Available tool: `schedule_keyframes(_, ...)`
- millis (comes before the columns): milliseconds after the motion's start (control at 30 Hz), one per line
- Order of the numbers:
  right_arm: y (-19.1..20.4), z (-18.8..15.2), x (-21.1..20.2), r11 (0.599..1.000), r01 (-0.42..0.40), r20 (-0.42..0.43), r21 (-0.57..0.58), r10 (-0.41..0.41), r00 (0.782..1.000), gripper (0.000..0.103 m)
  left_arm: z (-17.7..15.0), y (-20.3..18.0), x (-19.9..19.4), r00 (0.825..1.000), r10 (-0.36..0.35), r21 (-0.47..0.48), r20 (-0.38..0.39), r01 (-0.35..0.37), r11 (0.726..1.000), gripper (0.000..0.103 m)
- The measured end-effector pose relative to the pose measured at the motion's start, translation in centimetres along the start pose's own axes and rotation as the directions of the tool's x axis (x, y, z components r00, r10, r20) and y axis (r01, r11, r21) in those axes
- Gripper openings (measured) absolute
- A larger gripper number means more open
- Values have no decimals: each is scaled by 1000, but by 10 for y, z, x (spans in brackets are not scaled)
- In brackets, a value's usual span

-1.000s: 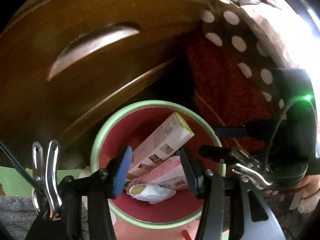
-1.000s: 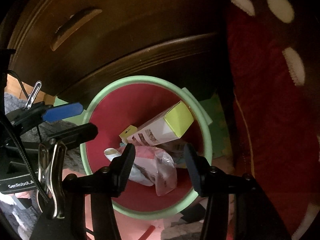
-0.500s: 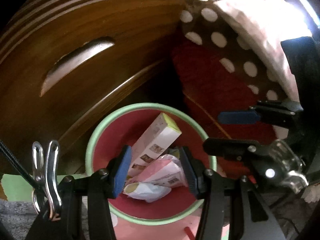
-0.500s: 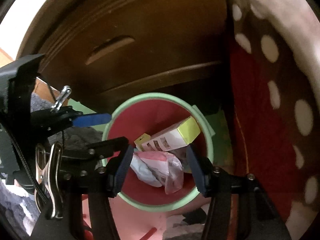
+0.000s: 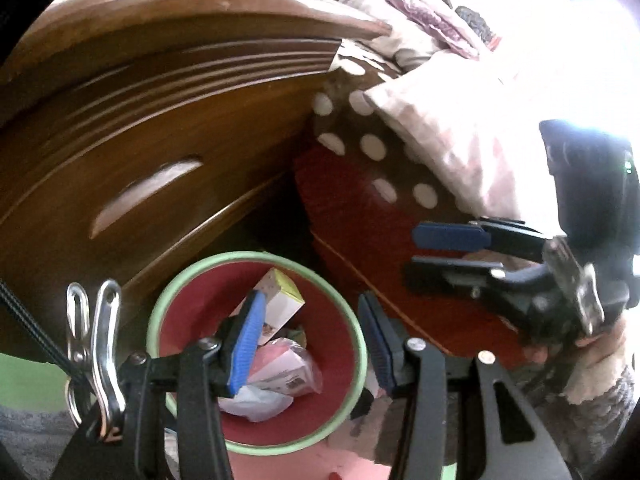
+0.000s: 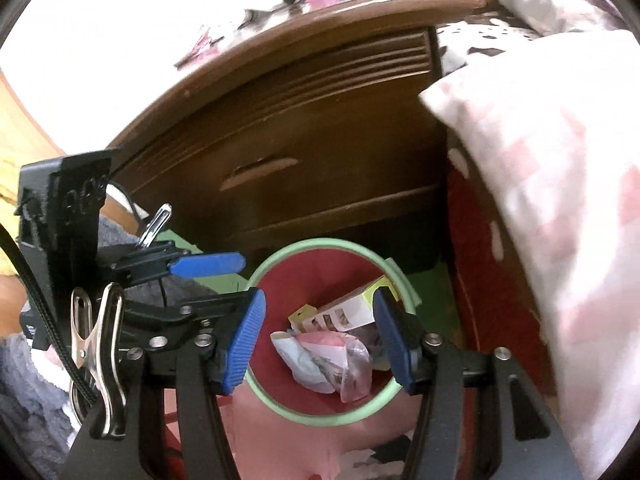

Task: Collect trash
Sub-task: 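Move both grippers back up to the nightstand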

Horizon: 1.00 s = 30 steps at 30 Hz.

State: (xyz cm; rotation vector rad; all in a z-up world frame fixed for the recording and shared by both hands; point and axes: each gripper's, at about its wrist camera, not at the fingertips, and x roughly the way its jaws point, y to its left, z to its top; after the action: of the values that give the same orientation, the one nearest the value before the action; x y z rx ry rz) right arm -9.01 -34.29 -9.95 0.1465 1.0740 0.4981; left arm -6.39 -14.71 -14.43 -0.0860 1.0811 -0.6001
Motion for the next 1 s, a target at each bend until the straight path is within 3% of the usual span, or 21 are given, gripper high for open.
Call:
schedule_keyframes(267, 2, 16, -22, 999, -39, 94, 16, 37, 995, 57, 0, -3, 0, 999, 33, 2, -27, -33, 999, 49)
schedule_keyframes(367, 8, 26, -36, 998, -63, 148, -9, 63, 987, 57, 0, -17, -11, 996, 85, 61, 1, -85, 994, 33)
schedule_keyframes(433, 10, 30, -41, 997, -73, 168, -14, 74, 983, 57, 0, -27, -21, 995, 94, 101, 38, -97, 990, 32)
schedule_keyframes(567, 13, 45, -49, 996, -87, 194, -13, 88, 977, 57, 7, -40, -42, 998, 10, 133, 68, -19, 991, 34)
schedule_keyframes(633, 17, 55, -53, 994, -104, 217, -23, 106, 970, 57, 12, -41, -55, 993, 29, 112, 113, -41, 993, 42)
schedule_keyframes(800, 33, 86, -66, 984, -165, 305, -61, 176, 936, 57, 25, -29, -88, 982, 39, 39, 183, -46, 998, 51)
schedule_keyframes(900, 44, 101, -74, 978, -193, 360, -84, 211, 909, 58, 35, -12, -105, 975, 100, -16, 200, -98, 995, 53)
schedule_keyframes(1000, 49, 114, -78, 972, -217, 412, -88, 234, 881, 59, 43, 9, -121, 956, 195, -83, 217, -181, 980, 56)
